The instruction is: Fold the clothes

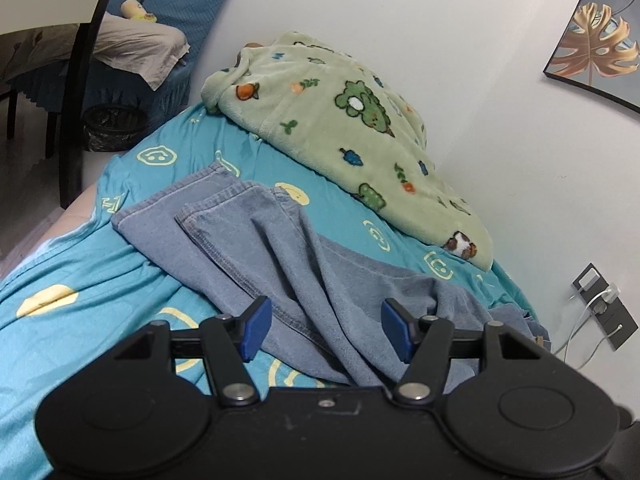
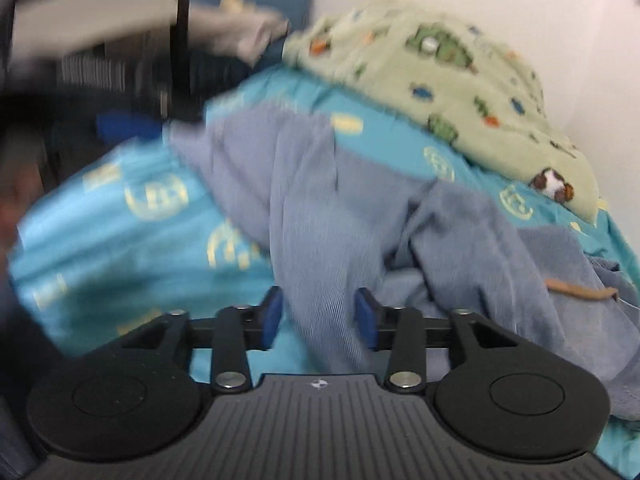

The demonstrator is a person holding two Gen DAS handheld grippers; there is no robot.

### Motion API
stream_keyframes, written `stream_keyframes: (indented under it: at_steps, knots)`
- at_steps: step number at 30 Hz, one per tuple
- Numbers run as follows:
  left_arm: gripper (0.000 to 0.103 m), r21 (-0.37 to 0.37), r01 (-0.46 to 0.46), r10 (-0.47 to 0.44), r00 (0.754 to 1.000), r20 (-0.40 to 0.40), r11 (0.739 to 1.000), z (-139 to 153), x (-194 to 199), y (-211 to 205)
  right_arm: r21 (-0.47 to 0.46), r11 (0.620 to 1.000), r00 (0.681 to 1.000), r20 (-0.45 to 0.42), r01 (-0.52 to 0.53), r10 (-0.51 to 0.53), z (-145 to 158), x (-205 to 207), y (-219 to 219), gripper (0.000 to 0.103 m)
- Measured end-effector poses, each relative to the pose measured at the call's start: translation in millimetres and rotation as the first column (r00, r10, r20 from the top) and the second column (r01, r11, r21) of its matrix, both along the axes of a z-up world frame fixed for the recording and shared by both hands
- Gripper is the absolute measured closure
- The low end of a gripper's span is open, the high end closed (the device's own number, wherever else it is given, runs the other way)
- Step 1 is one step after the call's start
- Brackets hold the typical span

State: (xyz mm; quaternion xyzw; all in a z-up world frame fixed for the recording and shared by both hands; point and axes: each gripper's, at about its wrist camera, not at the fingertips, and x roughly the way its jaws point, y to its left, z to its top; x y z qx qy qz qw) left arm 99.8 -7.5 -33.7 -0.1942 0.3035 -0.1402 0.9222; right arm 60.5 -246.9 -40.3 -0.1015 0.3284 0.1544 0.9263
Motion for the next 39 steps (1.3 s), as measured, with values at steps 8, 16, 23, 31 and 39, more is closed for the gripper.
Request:
stream_keyframes:
  at_steps: [8,16,23,31,39]
  knots:
    - [0.045,0.016,-0.011,0.011,1.000,-0.013,1.000,-2.6,4.2,-0.5,-0.028,0.999,0.999,0.037,-0.038,0.039,-21.5,54.0,25.7,0.051]
    - [0.045,0.042,0.000,0.001,1.000,-0.018,0.999,-7.2,7.3,-6.6,-0.140,0.985,0.995,-0.050,-0.097,0.091,-45.4,62.5,35.8,0.091]
    - [0.045,0.040,-0.003,0.004,1.000,-0.008,0.999,-4.4,3.3,-4.0,0.082,0.979,0.980,-0.052,-0.185,0.190,-1.4,27.7,19.5,0.097]
    - [0.045,0.042,0.003,-0.002,0.999,-0.032,0.999,-6.7,2.5,-5.3,-0.081,0.887,0.867,-0.265,-0.456,0.422,-24.3,-5.1,55.0,0.095]
    - [0.045,0.106,0.024,-0.018,0.998,-0.053,0.994,-11.7,1.8,-14.5,0.023,0.921,0.892,-0.241,-0.389,0.382,-0.9,12.6,38.4,0.069]
